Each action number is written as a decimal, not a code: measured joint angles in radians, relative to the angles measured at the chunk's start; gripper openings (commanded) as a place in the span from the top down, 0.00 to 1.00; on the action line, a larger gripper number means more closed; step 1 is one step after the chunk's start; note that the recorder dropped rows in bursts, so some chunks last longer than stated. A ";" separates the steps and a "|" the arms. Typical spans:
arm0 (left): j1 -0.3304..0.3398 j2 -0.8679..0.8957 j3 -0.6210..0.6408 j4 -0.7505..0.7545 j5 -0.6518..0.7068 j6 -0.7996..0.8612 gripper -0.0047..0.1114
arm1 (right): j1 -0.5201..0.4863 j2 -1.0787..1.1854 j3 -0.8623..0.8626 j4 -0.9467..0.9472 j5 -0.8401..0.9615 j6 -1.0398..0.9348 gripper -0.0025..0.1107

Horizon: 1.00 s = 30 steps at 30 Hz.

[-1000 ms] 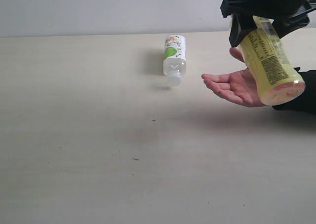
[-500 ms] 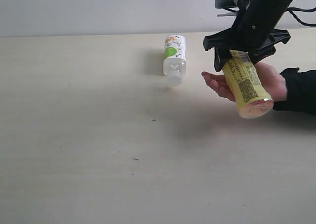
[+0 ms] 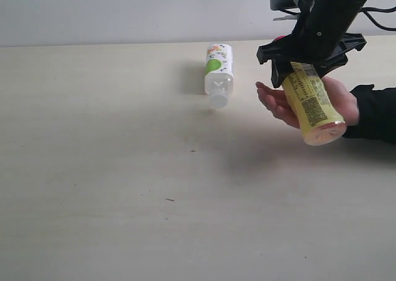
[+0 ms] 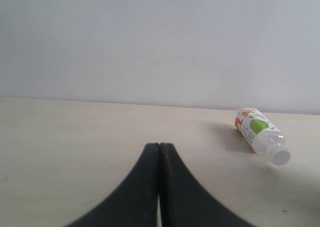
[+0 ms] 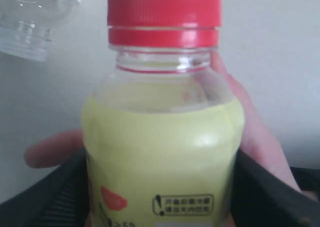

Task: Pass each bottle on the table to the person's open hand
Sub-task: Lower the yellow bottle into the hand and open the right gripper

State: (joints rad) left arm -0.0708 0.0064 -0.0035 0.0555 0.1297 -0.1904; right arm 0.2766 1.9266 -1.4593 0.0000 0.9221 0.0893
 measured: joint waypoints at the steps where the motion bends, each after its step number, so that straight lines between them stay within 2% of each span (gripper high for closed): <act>1: 0.000 0.000 0.000 0.000 0.000 0.000 0.96 | 0.000 0.000 0.000 0.000 0.000 0.000 0.49; 4: 0.000 0.000 0.000 0.000 0.000 0.000 0.96 | 0.000 0.000 0.000 0.000 0.000 0.000 0.37; 7: 0.000 0.000 0.000 0.000 0.000 0.000 0.96 | 0.000 0.000 0.000 0.000 0.000 0.000 0.31; 30: 0.000 0.000 0.000 0.000 0.000 0.000 0.96 | 0.000 -0.030 0.000 0.000 -0.011 0.000 0.29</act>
State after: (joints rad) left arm -0.0708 0.0064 -0.0035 0.0555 0.1297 -0.1904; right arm 0.2766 1.8971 -1.4593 0.0000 0.9112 0.0893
